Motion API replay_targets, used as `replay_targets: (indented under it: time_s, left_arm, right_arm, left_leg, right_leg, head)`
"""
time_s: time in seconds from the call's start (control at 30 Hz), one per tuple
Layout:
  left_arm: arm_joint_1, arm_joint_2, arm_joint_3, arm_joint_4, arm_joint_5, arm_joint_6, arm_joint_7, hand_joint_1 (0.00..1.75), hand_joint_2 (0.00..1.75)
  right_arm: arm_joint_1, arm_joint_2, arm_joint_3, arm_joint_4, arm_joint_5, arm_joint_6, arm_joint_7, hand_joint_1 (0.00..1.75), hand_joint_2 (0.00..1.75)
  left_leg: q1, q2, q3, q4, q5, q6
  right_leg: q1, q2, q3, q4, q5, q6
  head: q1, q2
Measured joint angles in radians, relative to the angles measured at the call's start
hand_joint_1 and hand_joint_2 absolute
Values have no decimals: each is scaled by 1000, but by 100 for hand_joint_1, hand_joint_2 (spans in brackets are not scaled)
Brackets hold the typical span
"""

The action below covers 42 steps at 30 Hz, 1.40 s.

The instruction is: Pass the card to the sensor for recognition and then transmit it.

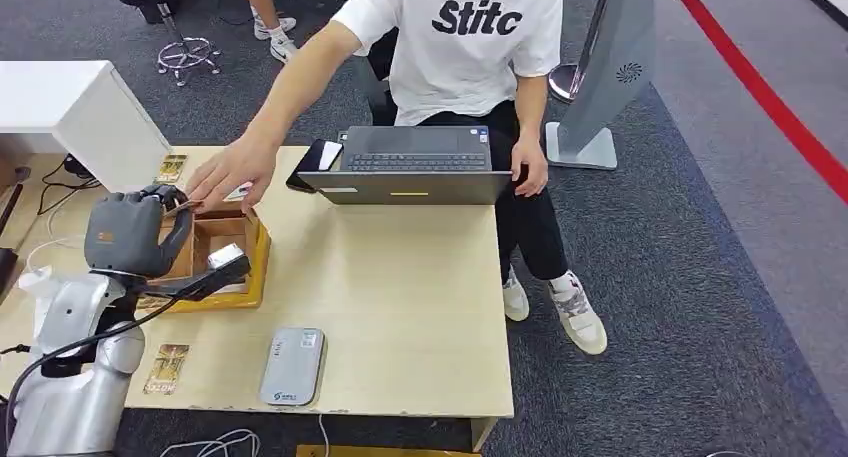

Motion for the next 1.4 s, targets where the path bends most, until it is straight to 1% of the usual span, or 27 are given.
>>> replay_targets:
  time_s: [0.27, 0.3, 0.33, 0.67, 0.93, 0.97, 1.0, 1.03, 1.07, 1.1, 1.13, 1.17, 1.2, 1.23, 1.27, 1.3, 1.37, 1.4]
  left_arm:
    - [1, -3, 0, -7, -3, -3, 0, 175, 175]
    - [1, -4, 0, -8, -4, -3, 0, 65, 175]
    - [2, -5, 0, -10, -5, -3, 0, 0, 175]
    - [11, -20, 0, -48, -3, -13, 13, 0, 175]
    - [25, -28, 12, -60, 3, -10, 17, 0, 175]
    - [28, -36, 18, -63, 47, -16, 7, 0, 175]
    - [32, -68, 34, -84, 150, -45, -6, 0, 175]
    - [36, -107, 59, -113, 254, -78, -8, 0, 175]
    - [43, -159, 103, -168, 442, -125, 4, 0, 175]
    - [59, -220, 148, -241, 698, -172, 30, 0, 175]
    - [86, -258, 177, -305, 922, -201, 43, 0, 175]
    - [123, -288, 201, -368, 1123, -219, 47, 0, 175]
    - [157, -314, 227, -430, 1297, -237, 49, 0, 175]
    - [191, -337, 251, -476, 1409, -256, 52, 0, 175]
    - [226, -357, 279, -518, 1482, -279, 51, 0, 175]
    - [257, -371, 301, -538, 1489, -302, 44, 0, 175]
    - [321, -410, 370, -565, 1521, -361, 42, 0, 175]
    - [344, -440, 425, -566, 1557, -387, 52, 0, 175]
  right_arm:
    - [0, 0, 5, -2, -1, 0, 1, 0, 175]
    - [0, 0, 5, -3, -2, -2, 2, 0, 175]
    - [1, 0, 5, -3, -2, -2, 2, 0, 175]
    - [15, 0, 14, -19, -23, -11, 6, 0, 175]
    - [16, 2, 19, -24, -28, -15, 6, 0, 175]
    - [16, 2, 20, -25, -33, -20, 6, 0, 175]
    - [17, 2, 21, -26, -38, -24, 8, 0, 175]
    - [22, 2, 22, -26, -43, -24, 8, 0, 175]
    - [28, 2, 24, -28, -51, -24, 7, 0, 175]
    - [33, 3, 28, -29, -66, -26, 0, 0, 175]
    - [39, 3, 32, -34, -79, -36, -5, 0, 175]
    - [49, 3, 38, -44, -101, -58, -10, 0, 175]
    - [64, 5, 46, -59, -133, -86, -11, 0, 175]
    - [81, 7, 55, -77, -162, -104, -10, 0, 175]
    - [98, 10, 63, -94, -183, -110, -8, 0, 175]
    - [106, 12, 67, -106, -194, -111, -4, 0, 175]
    - [122, 16, 69, -130, -204, -111, -1, 0, 175]
    - [129, 17, 69, -142, -204, -111, 2, 0, 175]
  left_leg:
    - [0, 0, 0, 0, 0, 0]
    - [0, 0, 0, 0, 0, 0]
    - [0, 0, 0, 0, 0, 0]
    - [0, 0, -1, 0, 0, 0]
    - [0, 0, 0, 0, 0, 0]
    - [0, 0, 0, 0, 0, 0]
    - [0, 0, 0, 0, 0, 0]
    - [0, 0, -1, 0, 0, 0]
    - [0, -2, -2, 0, 0, 0]
    - [0, -1, -2, 0, 0, 0]
    - [-1, 1, -2, 0, -1, 2]
    - [-1, 6, -1, 0, -4, 2]
    - [-2, 7, 0, 0, -5, 3]
    - [-2, 7, 0, 0, -6, 4]
    - [-1, 6, 0, 0, -6, 5]
    - [-1, 6, 0, 0, -7, 4]
    - [-1, 5, 0, 0, -8, 4]
    - [-1, 5, 0, 0, -8, 4]
  right_leg:
    - [0, 0, 0, 0, 0, 0]
    - [0, 0, 0, 0, 0, 0]
    - [0, 0, 0, 0, 0, 0]
    - [0, -1, 0, 0, 0, 0]
    - [0, 0, 0, 0, 0, 0]
    - [0, 0, 0, 0, 0, 0]
    - [0, 0, 0, 0, 0, 0]
    - [0, -1, 0, 0, 0, 0]
    - [0, -2, 0, 0, 0, 0]
    - [0, -2, 0, 0, 0, 0]
    - [-1, 1, 1, -1, 0, 0]
    - [-1, 5, 0, -1, 0, 0]
    - [-1, 7, 0, -1, -1, 1]
    - [-1, 6, 0, -1, -2, 2]
    - [-1, 6, 1, -1, -3, 4]
    - [-1, 5, 1, -1, -4, 4]
    - [-1, 5, 1, -1, -5, 3]
    - [-1, 4, 1, -1, -6, 3]
  head:
    - [0, 0]
    - [0, 0]
    - [0, 0]
    - [0, 0]
    - [0, 0]
    - [0, 0]
    - [-1, 0]
    - [-1, 0]
    - [0, 0]
    - [2, 0]
    - [4, 0]
    - [3, 0]
    - [2, 0]
    - [2, 0]
    - [2, 0]
    - [2, 0]
    - [1, 0]
    - [1, 0]
